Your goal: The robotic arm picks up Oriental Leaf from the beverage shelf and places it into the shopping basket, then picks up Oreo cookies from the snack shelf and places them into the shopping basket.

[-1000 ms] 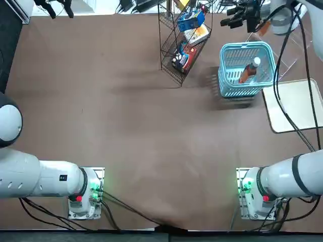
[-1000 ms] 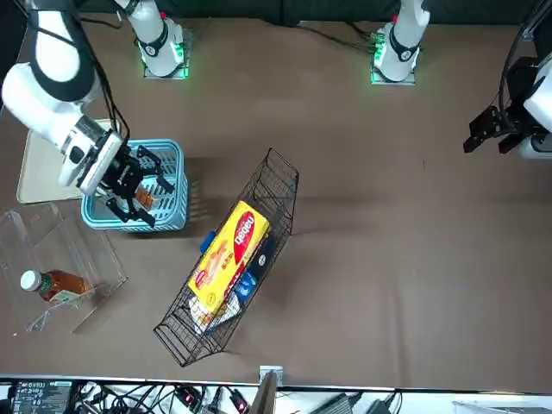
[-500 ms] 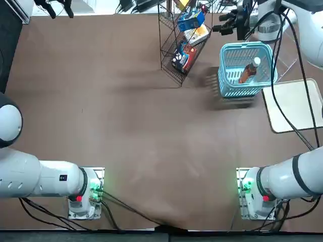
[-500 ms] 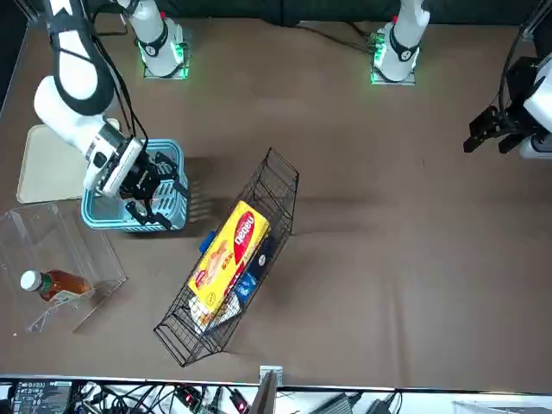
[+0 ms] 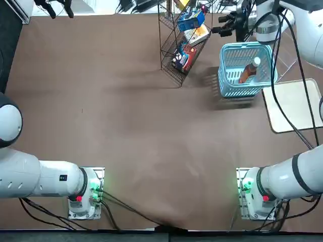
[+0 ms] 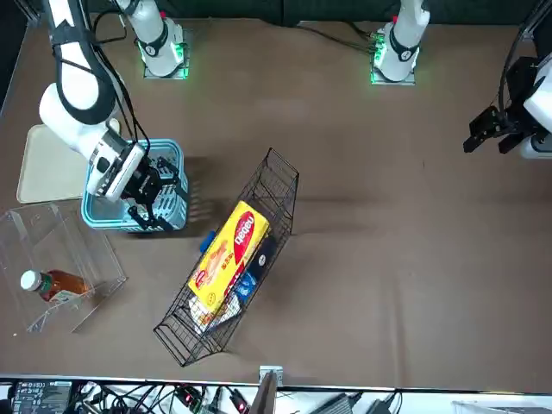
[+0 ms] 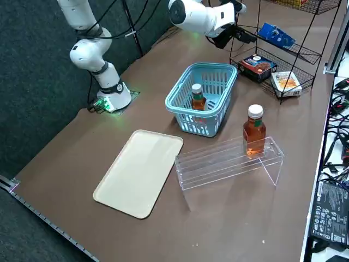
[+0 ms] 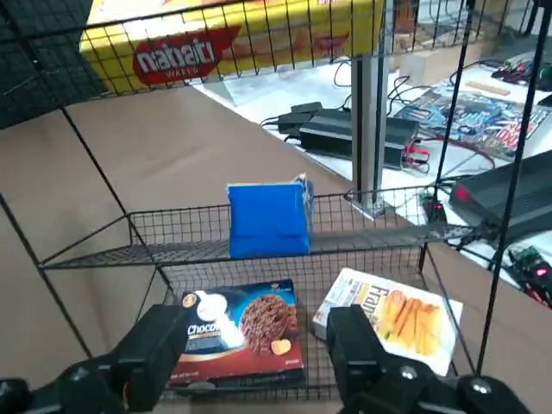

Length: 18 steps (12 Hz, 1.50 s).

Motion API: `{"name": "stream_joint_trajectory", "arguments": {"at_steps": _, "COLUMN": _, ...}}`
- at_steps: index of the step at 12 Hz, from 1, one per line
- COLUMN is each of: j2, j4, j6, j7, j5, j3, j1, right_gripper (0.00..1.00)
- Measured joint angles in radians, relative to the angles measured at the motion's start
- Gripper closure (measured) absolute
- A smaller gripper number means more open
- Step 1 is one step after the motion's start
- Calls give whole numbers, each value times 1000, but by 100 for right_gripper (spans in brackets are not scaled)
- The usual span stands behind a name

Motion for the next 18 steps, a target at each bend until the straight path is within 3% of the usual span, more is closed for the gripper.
{"name": "stream_joint_trajectory", "arguments": {"at_steps": 4, "j2": 30, "j4": 51, "j6": 42, "j7": 0, "j5": 8, "j3": 1, "j1": 35, "right_gripper": 0}}
{"name": "stream_joint_trajectory", "arguments": {"at_steps": 11, "j2": 159, "j4": 186, "j6": 60, "j7": 0, "j5": 13, "j3": 1, "j1": 60, "right_gripper": 0}}
{"name": "stream_joint_trajectory", "arguments": {"at_steps": 18, "j2": 197, "j4": 237, "j6": 65, "j7": 0, "j5": 41, "j3": 1, "j1": 92, "right_gripper": 0}}
